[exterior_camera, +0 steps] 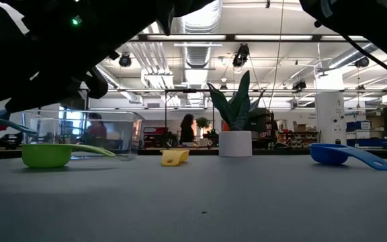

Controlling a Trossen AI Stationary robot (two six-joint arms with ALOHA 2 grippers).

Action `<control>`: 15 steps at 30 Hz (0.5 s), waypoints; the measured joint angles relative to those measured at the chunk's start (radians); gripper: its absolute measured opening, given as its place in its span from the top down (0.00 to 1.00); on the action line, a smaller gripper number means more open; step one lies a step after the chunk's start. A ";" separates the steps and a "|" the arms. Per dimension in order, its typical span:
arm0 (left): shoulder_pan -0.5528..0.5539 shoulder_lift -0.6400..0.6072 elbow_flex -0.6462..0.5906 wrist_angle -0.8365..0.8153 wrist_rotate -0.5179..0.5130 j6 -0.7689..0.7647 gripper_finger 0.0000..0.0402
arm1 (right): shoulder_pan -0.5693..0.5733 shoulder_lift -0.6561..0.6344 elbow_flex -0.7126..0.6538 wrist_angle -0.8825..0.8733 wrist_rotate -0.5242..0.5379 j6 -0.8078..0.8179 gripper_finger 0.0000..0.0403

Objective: Nest measuring cups in basket
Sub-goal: Stack the light blue measuring cup on top of the red measuring cup

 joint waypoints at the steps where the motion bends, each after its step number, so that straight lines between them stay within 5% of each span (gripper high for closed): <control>1: 0.000 0.000 0.000 0.000 0.000 0.000 1.00 | 0.000 0.000 0.000 0.000 0.000 0.000 0.48; 10: 0.000 0.000 0.000 0.002 0.001 0.000 1.00 | -0.001 -0.064 0.005 -0.111 0.001 -0.048 0.50; 15: -0.002 0.000 0.000 0.000 0.003 -0.021 1.00 | -0.014 -0.075 0.005 -0.166 0.044 -0.151 0.62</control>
